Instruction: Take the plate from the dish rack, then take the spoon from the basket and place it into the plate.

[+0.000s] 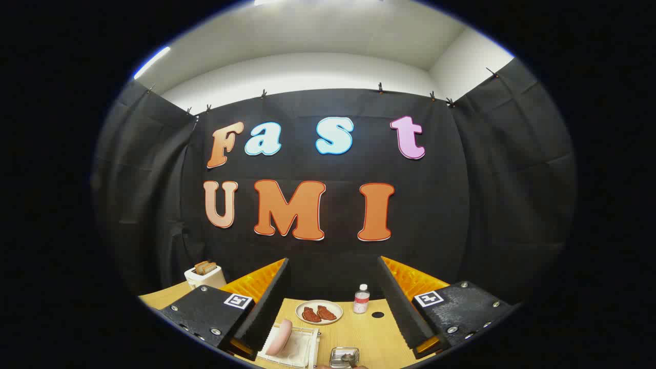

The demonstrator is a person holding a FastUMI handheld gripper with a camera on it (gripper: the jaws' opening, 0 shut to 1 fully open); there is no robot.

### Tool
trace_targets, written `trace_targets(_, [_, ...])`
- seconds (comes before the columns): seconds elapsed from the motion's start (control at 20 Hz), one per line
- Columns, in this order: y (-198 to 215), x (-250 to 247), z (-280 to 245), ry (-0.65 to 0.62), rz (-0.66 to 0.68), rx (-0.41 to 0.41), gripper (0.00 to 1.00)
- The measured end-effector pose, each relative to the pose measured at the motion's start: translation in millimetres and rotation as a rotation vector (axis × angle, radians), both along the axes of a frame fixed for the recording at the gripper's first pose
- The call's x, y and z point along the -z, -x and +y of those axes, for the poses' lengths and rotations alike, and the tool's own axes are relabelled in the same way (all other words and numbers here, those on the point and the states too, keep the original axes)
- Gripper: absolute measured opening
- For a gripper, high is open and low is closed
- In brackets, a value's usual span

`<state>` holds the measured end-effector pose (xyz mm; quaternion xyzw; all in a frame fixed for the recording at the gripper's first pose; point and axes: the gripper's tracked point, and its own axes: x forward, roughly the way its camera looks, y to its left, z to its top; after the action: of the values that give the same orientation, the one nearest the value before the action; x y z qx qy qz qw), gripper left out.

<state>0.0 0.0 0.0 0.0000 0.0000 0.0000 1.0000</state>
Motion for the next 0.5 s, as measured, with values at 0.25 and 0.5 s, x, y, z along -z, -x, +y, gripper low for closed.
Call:
trace_targets(0.25, [4.0,3.4,1.7,-0.003,0.018,0.001,0.99])
trace_targets(0.5, [7.0,1.5,0.4,-0.004,0.021,0.004,0.99])
